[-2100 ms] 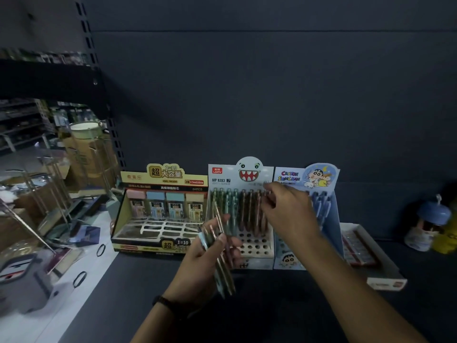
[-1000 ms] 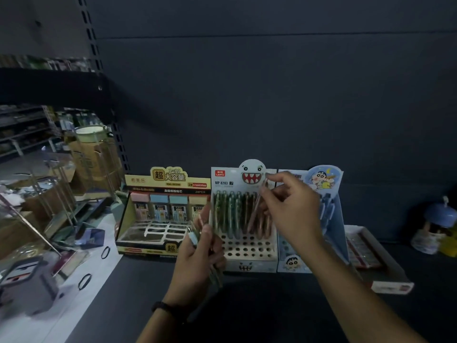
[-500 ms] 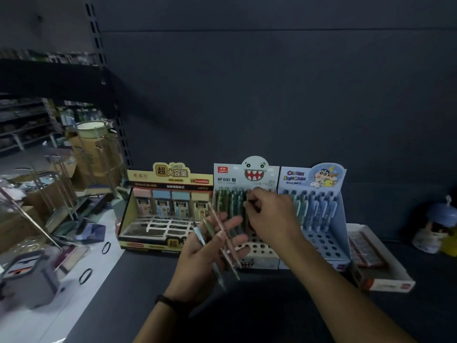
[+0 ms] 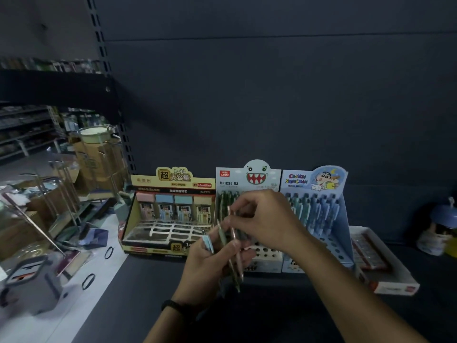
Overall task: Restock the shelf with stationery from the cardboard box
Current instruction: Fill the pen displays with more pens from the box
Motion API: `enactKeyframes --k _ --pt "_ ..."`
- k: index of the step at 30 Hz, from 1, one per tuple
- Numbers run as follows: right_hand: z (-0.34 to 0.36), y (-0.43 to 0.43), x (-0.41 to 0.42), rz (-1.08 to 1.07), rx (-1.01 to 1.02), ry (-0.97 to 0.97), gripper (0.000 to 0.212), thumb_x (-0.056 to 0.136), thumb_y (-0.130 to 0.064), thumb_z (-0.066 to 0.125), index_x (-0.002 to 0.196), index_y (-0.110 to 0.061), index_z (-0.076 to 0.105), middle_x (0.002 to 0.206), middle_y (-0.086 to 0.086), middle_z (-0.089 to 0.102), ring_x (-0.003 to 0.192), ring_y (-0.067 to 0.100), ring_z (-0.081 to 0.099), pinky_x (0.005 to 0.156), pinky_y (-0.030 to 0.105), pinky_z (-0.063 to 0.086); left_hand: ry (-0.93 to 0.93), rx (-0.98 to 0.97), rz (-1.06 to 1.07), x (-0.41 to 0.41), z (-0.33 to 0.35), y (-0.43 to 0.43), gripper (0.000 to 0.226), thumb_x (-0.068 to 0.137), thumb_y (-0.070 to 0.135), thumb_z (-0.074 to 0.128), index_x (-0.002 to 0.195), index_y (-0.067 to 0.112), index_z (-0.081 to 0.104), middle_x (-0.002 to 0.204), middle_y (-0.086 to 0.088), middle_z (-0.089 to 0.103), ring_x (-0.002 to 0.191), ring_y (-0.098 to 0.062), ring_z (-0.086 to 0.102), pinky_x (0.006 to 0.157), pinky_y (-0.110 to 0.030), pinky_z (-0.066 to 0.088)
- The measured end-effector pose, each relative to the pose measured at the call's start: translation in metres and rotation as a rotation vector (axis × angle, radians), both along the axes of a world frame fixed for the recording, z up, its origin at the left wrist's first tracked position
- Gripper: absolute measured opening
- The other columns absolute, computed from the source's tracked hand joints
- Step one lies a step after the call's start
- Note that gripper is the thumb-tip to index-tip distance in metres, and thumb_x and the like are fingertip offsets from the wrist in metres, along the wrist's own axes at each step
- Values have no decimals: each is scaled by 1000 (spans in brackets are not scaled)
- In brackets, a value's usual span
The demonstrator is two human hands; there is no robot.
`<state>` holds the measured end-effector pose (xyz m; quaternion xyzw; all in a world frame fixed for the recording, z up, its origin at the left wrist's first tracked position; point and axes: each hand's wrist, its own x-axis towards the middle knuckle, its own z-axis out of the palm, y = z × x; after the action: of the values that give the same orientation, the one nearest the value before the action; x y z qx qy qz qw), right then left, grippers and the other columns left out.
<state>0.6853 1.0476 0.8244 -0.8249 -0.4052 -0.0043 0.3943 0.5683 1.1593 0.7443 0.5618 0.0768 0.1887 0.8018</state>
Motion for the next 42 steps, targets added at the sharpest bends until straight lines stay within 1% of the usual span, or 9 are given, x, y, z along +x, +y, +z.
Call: enactKeyframes --k 7,10,12,16,21,28,35,39,42 --pt "2 -9 9 -79 222 67 12 88 -23 85 91 -30 77 84 -16 76 80 -6 71 76 20 60 -28 64 13 7 -11 3 44 109 9 50 148 30 53 121 -22 76 109 -43 75 97 -57 59" --pt "7 -22 21 -210 419 1 18 89 -18 83 98 -31 74 74 -12 74 71 0 71 65 18 55 -70 120 99 9 -14 8 45 112 22 44 150 47 49 98 -12 78 87 -35 76 80 -50 62" --pt "4 -27 28 -259 452 -89 21 90 -17 82 103 -32 74 70 -10 72 69 2 71 66 21 57 -96 139 166 10 -18 13 43 112 27 44 149 46 52 67 -2 48 56 -21 46 53 -34 46" --pt "-14 -22 32 -292 386 -164 11 91 -19 81 96 -27 76 73 -14 70 72 0 69 65 15 56 -98 23 146 14 -17 13 40 112 30 40 147 40 56 72 1 18 62 -17 15 58 -35 18" --pt "-30 -11 32 -297 277 -243 10 91 -16 79 89 -23 72 79 -16 71 75 -5 66 74 18 57 -146 -106 112 15 -17 8 62 112 5 33 150 50 51 78 0 42 67 -15 37 69 -36 35" --pt "-30 -5 32 -281 87 -314 5 92 -17 76 95 -19 79 86 -3 79 81 16 72 85 36 60 -174 -144 143 11 -9 9 36 105 16 50 139 13 60 109 -20 74 108 -38 73 99 -50 60" --pt "-20 -13 25 -294 88 -311 11 99 -33 70 102 -25 78 82 -10 74 77 9 69 75 30 57 -204 -308 198 11 -5 9 18 102 27 55 107 17 70 120 -22 68 117 -44 70 88 -47 63" --pt "-33 -19 -7 -120 199 27 23 100 -42 68 83 -28 76 71 -12 71 62 4 67 65 29 58 -211 -356 196 12 -8 16 21 100 27 57 114 16 68 129 -23 69 124 -41 67 95 -48 60" --pt "-47 -15 -21 -43 233 284 26 101 -41 68 85 -23 77 76 -1 76 55 15 70 52 28 53 -222 -347 199 10 -7 18 23 98 28 59 116 17 68 101 -12 72 107 -28 70 92 -39 61"
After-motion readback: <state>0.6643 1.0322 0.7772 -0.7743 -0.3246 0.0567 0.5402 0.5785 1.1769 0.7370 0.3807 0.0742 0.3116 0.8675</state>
